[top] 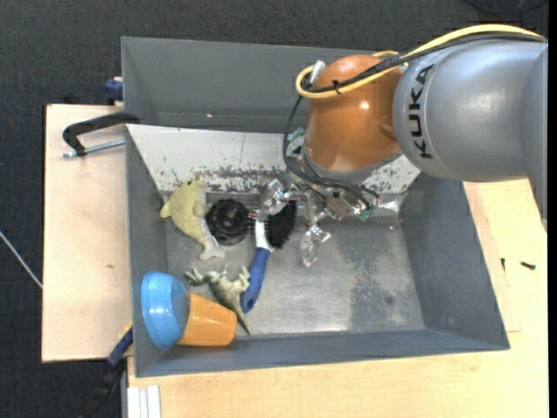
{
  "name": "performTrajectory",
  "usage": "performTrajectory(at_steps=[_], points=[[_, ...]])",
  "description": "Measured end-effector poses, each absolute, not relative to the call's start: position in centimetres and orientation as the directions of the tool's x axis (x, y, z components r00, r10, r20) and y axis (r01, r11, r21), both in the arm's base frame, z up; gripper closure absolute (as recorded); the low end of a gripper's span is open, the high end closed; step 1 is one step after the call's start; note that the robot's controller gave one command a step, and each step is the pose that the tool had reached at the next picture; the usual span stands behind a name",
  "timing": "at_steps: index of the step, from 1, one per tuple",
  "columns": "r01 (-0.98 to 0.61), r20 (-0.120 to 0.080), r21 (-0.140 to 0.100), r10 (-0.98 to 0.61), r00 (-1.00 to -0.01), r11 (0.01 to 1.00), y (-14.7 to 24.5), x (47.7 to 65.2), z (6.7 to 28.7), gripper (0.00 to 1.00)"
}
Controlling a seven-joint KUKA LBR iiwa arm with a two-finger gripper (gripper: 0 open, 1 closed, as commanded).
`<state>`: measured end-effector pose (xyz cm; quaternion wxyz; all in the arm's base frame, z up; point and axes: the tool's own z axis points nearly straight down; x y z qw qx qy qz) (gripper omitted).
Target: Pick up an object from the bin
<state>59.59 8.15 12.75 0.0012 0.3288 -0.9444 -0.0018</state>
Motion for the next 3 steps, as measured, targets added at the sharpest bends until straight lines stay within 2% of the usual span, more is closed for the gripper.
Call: performTrajectory(at_steps=[1,2,3], points=[[-0.775,-0.015,-0.013,-0.776,-0.631,0.631,11.52,58.8,9.48,0.0],[-0.81,-0.02,-0.013,-0.81,-0.587,0.587,11.54,59.0,9.11,0.0],[-0.808,-0.025,-0.014,-0.808,-0.589,0.589,11.58,59.11,9.09,1.0]])
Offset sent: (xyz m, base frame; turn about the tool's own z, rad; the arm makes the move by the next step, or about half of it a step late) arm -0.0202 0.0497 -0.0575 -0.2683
